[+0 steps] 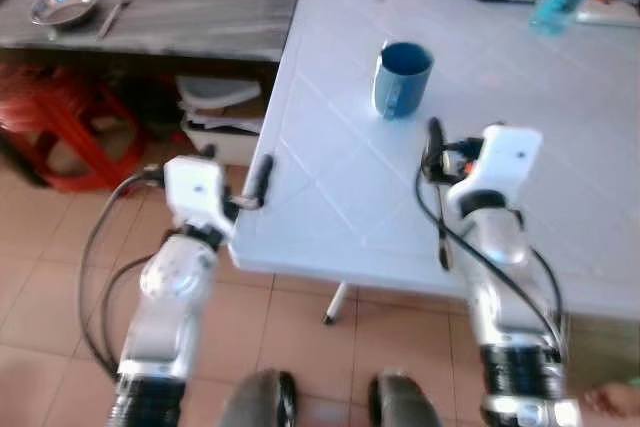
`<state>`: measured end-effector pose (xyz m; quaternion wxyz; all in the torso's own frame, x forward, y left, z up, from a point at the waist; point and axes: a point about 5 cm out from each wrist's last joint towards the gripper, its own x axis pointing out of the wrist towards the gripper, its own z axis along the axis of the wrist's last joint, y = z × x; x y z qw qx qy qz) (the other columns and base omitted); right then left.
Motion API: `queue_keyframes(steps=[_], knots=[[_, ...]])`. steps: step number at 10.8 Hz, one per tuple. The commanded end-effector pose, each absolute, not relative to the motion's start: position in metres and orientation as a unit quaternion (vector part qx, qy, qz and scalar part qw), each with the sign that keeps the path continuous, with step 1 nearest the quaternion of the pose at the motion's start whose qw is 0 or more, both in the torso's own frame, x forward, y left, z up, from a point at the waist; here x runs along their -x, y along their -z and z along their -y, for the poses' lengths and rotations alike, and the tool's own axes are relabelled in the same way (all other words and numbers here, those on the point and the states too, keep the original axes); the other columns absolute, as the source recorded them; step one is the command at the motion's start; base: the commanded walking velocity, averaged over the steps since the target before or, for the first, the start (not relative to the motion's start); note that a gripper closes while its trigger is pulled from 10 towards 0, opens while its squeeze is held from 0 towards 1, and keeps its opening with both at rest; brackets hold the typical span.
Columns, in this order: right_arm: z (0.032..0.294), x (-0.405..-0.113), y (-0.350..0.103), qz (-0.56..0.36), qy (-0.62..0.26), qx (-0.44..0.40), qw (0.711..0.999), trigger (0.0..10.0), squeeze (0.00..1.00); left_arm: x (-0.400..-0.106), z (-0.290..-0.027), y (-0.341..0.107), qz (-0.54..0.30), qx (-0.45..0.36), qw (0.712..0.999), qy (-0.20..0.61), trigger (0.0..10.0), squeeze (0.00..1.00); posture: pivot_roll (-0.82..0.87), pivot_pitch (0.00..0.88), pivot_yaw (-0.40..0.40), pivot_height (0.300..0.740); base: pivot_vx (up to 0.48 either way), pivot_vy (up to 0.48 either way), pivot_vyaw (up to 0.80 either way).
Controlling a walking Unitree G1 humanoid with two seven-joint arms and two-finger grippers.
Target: Setting the table
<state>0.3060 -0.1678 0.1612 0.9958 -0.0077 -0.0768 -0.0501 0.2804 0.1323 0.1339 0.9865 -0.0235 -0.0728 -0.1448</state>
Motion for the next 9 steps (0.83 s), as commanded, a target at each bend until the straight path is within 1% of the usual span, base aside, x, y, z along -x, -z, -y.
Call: queue_keyframes(steps=[1, 2, 3, 4, 5, 6, 8, 9], knots=[[0.168, -0.305, -0.154, 0.058, 0.056, 0.011, 0.997, 10.0, 0.0, -0.278, -0.137, -0.134, 0.071, 0.018, 0.987, 0.141, 10.0, 0.0, -0.05, 0.168, 0.043, 0.74, 0.0, 0.0, 0.0], [0.166, -0.301, -0.148, 0.046, 0.055, 0.009, 0.997, 10.0, 0.0, -0.277, -0.139, -0.134, 0.07, 0.018, 0.987, 0.141, 10.0, 0.0, -0.04, 0.173, 0.041, 0.74, 0.0, 0.0, 0.0], [0.163, -0.297, -0.143, 0.035, 0.05, 0.003, 0.998, 10.0, 0.7, -0.276, -0.14, -0.133, 0.066, 0.017, 0.987, 0.144, 10.0, 0.0, -0.04, 0.175, 0.041, 0.74, 0.0, 0.0, 0.0], [0.163, -0.295, -0.14, 0.027, 0.048, 0.005, 0.998, 10.0, 0.98, -0.275, -0.14, -0.131, 0.062, 0.016, 0.987, 0.148, 10.0, 0.0, -0.04, 0.178, 0.042, 0.74, 0.0, 0.0, 0.0], [0.161, -0.294, -0.132, 0.001, 0.035, -0.003, 0.999, 10.0, 0.64, -0.273, -0.14, -0.129, 0.056, 0.014, 0.987, 0.153, 10.0, 0.0, -0.04, 0.183, 0.045, 0.74, 0.0, 0.0, 0.0], [0.163, -0.292, -0.128, -0.013, 0.039, 0.005, 0.999, 10.0, 0.0, -0.272, -0.141, -0.129, 0.055, 0.014, 0.986, 0.155, 10.0, 0.0, -0.04, 0.185, 0.046, 0.74, 0.0, 0.0, 0.0], [0.168, -0.285, -0.121, -0.033, 0.037, 0.013, 0.999, 10.0, 0.0, -0.27, -0.141, -0.129, 0.053, 0.018, 0.986, 0.156, 10.0, 0.0, -0.04, 0.193, 0.044, 0.74, 0.0, 0.0, 0.0], [0.169, -0.286, -0.12, -0.041, 0.031, 0.015, 0.999, 10.0, 0.0, -0.269, -0.14, -0.128, 0.051, 0.019, 0.986, 0.158, 10.0, 0.0, -0.04, 0.198, 0.045, 0.74, 0.0, 0.0, 0.0]])
